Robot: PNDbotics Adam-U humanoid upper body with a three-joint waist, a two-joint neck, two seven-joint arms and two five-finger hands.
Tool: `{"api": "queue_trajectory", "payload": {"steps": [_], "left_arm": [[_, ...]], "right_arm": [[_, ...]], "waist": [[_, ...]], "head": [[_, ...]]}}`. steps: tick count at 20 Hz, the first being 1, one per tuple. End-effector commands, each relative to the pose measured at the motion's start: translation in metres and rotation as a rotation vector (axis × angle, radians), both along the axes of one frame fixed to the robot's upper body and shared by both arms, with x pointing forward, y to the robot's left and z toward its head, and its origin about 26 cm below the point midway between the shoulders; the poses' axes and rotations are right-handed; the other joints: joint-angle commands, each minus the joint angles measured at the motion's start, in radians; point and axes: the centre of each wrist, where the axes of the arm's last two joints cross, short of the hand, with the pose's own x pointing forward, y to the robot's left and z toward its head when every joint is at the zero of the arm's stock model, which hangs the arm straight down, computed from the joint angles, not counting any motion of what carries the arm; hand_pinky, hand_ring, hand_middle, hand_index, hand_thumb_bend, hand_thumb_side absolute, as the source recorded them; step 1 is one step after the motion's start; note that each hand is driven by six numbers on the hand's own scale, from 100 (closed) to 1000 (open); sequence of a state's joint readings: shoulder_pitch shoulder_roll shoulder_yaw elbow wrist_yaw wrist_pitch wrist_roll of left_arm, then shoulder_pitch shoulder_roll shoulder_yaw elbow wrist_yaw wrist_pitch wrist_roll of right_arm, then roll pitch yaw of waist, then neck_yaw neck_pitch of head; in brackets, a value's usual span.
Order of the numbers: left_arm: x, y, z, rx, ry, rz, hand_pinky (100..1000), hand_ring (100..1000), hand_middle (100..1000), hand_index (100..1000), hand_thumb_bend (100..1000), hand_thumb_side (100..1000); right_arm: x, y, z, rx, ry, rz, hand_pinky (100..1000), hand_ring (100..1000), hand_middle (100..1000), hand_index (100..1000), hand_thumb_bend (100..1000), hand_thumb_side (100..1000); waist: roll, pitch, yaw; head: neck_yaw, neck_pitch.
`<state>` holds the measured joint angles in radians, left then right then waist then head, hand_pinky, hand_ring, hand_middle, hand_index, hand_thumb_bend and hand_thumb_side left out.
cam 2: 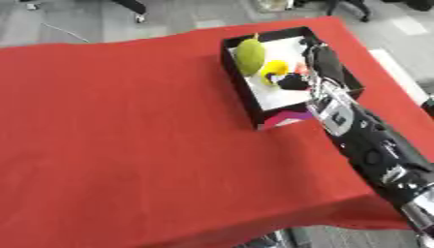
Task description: Pick up the objects with one hand, pass them to the other hand, and then place them into the box on the other side of the table.
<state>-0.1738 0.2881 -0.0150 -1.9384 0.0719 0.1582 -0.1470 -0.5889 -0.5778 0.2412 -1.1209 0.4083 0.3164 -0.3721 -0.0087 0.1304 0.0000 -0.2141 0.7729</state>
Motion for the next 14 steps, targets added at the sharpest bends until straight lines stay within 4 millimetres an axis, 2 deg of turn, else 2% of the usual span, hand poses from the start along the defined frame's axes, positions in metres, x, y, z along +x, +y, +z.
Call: {"api": "queue_trajectory", "payload": {"steps": [1, 2, 4, 6, 7, 9, 10, 11, 12, 13, 14], "left_arm": [[-0.001, 0.002, 0.005, 0.001, -0.023, 0.013, 753, 639, 603, 716, 176, 945], [-0.001, 0.002, 0.004, 0.000, -0.023, 0.014, 753, 639, 603, 715, 176, 945], [-0.002, 0.001, 0.005, 0.000, -0.035, 0.018, 753, 641, 604, 716, 148, 944], [-0.002, -0.001, 0.006, 0.002, -0.062, 0.034, 752, 641, 604, 715, 138, 939], [-0.002, -0.002, 0.008, -0.002, -0.079, 0.044, 752, 642, 604, 714, 120, 938], [-0.002, -0.005, 0.010, -0.022, -0.119, 0.074, 751, 643, 604, 710, 100, 943], [-0.002, -0.007, 0.011, -0.033, -0.139, 0.088, 750, 644, 604, 709, 100, 942], [-0.002, -0.009, 0.012, -0.046, -0.156, 0.098, 751, 648, 610, 711, 100, 919], [-0.002, -0.012, 0.013, -0.066, -0.174, 0.107, 751, 649, 609, 711, 100, 932], [-0.003, -0.014, 0.013, -0.082, -0.188, 0.120, 753, 651, 611, 713, 100, 930], [-0.003, -0.016, 0.012, -0.097, -0.201, 0.133, 752, 655, 614, 715, 100, 924]], "right_arm": [[-0.004, -0.003, 0.027, -0.017, -0.120, -0.012, 677, 825, 776, 910, 944, 482], [-0.008, 0.000, 0.031, -0.017, -0.164, -0.015, 676, 824, 775, 908, 939, 492], [-0.018, 0.008, 0.045, -0.021, -0.293, -0.020, 663, 810, 752, 878, 842, 585], [-0.031, 0.021, 0.059, -0.023, -0.424, -0.017, 662, 803, 746, 870, 788, 607], [-0.039, 0.028, 0.065, -0.020, -0.477, -0.009, 658, 788, 736, 861, 707, 612], [-0.056, 0.045, 0.072, 0.012, -0.554, 0.014, 642, 769, 706, 836, 612, 662], [-0.064, 0.053, 0.074, 0.043, -0.576, 0.024, 640, 768, 704, 835, 608, 660], [-0.072, 0.060, 0.074, 0.076, -0.594, 0.035, 626, 753, 679, 822, 647, 669], [-0.079, 0.068, 0.074, 0.118, -0.614, 0.049, 623, 750, 674, 819, 568, 654], [-0.086, 0.075, 0.072, 0.159, -0.633, 0.066, 614, 742, 666, 814, 693, 657], [-0.092, 0.084, 0.071, 0.198, -0.652, 0.087, 612, 740, 664, 812, 547, 650]], "waist": [[-0.004, -0.021, -0.002], [-0.006, -0.021, -0.004], [-0.008, -0.023, -0.008], [-0.010, -0.023, -0.009], [-0.010, -0.023, -0.010], [-0.012, -0.022, -0.014], [-0.013, -0.022, -0.016], [-0.014, -0.022, -0.018], [-0.014, -0.021, -0.020], [-0.014, -0.019, -0.021], [-0.013, -0.017, -0.025]], "head": [[0.014, -0.003], [0.020, -0.003], [0.055, -0.003], [0.099, -0.003], [0.121, -0.003], [0.160, -0.003], [0.173, -0.003], [0.188, -0.003], [0.207, -0.003], [0.227, -0.003], [0.248, -0.003]]}}
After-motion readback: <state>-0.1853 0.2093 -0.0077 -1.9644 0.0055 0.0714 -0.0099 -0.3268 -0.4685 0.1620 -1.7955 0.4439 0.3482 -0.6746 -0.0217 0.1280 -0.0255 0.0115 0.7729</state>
